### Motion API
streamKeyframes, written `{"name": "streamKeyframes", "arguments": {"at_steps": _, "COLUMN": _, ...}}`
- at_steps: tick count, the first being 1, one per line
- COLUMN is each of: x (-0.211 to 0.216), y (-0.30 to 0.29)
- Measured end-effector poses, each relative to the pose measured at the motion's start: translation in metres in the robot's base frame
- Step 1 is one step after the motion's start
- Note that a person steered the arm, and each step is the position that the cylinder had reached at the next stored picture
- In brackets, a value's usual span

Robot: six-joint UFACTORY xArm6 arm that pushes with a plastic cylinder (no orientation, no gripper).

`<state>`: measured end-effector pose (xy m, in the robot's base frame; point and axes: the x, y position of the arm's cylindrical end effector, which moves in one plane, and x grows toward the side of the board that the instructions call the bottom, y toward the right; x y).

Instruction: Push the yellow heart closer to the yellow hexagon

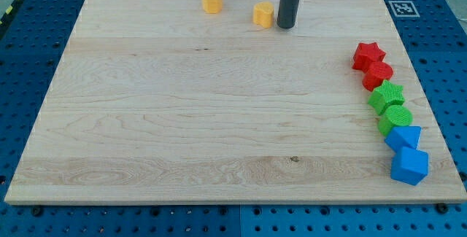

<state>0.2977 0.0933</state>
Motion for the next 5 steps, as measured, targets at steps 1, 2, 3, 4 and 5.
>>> {"name": "streamKeyframes", "arguments": {"at_steps": 1, "x": 0.000, "y": 0.000}}
{"name": "streamKeyframes", "arguments": {"at_steps": 2, "x": 0.000, "y": -0.006}}
{"name": "streamKeyframes", "arguments": {"at_steps": 3, "x": -0.002, "y": -0.015}}
{"name": "streamKeyframes", "arguments": {"at_steps": 4, "x": -0.002, "y": -0.018}}
{"name": "streamKeyframes", "arguments": {"at_steps": 5, "x": 0.008, "y": -0.034}}
